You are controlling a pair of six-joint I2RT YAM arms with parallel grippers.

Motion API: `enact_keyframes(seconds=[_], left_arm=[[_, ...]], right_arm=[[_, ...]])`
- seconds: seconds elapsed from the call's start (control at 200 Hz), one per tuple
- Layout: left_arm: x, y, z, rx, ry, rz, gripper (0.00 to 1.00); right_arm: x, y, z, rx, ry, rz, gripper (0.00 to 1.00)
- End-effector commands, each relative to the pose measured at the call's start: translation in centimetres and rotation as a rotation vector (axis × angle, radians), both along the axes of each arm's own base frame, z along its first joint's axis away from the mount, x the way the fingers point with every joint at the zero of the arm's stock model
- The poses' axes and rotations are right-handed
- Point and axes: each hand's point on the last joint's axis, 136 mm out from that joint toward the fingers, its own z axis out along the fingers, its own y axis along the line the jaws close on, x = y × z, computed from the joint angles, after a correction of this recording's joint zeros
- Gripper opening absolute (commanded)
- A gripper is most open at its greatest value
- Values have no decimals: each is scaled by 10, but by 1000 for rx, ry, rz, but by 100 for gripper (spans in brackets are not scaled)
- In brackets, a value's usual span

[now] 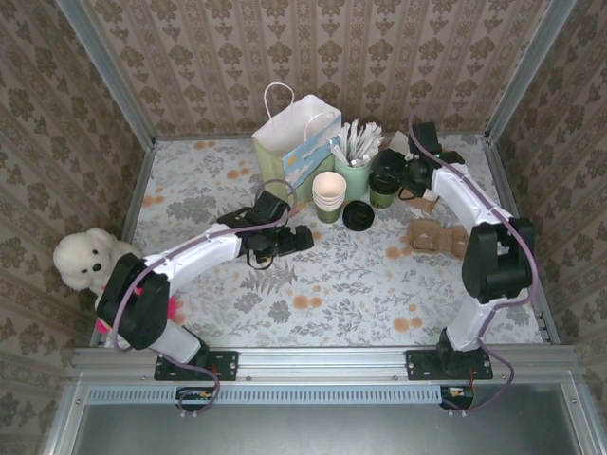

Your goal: Pack the takeout coffee

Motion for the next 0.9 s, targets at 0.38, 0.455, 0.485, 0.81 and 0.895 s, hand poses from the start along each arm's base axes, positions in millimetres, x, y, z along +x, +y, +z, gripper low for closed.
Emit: enact_keyframes(seconds=[0.38,0.455,0.485,0.81,0.895], left_arm=[[102,21,187,-147,-388,227,100],[113,15,202,-160,-419,232,99],[118,17,202,-141,-416,256,99],[150,54,174,137,-162,609,91],[155,53,170,178,-127,618,82]], right_arm=[[-119,-69,97,-212,-421,-204,100],[-135,-77,91,-275,-393,-197,100],[-140,-79,87,-296,-374,-190,100],[-180,-87,46,-352,-221,-166,100],[-187,-87,41,-347,-218,-173,100]])
